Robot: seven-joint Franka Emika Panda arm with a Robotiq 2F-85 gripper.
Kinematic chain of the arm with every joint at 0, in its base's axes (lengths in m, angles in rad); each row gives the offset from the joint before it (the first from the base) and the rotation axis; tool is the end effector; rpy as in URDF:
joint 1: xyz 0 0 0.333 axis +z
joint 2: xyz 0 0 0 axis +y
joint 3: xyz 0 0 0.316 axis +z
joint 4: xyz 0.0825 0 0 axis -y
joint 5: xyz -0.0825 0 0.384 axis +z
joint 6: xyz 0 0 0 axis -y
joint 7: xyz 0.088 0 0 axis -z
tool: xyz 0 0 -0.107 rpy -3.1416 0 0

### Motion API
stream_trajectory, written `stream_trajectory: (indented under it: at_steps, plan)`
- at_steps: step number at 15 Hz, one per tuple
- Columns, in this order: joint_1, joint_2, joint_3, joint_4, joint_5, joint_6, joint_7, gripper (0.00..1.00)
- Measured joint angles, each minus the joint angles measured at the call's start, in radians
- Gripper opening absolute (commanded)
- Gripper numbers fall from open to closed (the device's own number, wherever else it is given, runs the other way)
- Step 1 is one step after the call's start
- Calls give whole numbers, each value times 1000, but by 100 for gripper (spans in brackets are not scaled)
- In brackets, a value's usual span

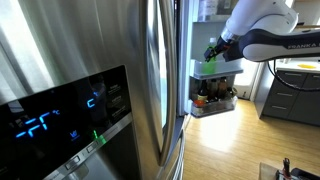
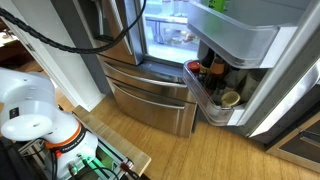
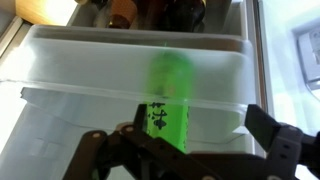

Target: Pick up the green bottle from the second to bottom fridge shelf

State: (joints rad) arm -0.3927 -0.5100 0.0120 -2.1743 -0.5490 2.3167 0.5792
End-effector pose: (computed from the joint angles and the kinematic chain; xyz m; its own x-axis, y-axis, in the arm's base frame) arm 0.4080 -0.1725 0.6665 0.5725 -0.4095 0.7103 -0.6992 -0.6963 0.1622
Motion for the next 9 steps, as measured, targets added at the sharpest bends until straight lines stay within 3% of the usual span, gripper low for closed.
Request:
stream_trajectory:
  at_steps: [9]
  plan:
    - [-72,34,-5,1,-170,225,149,100]
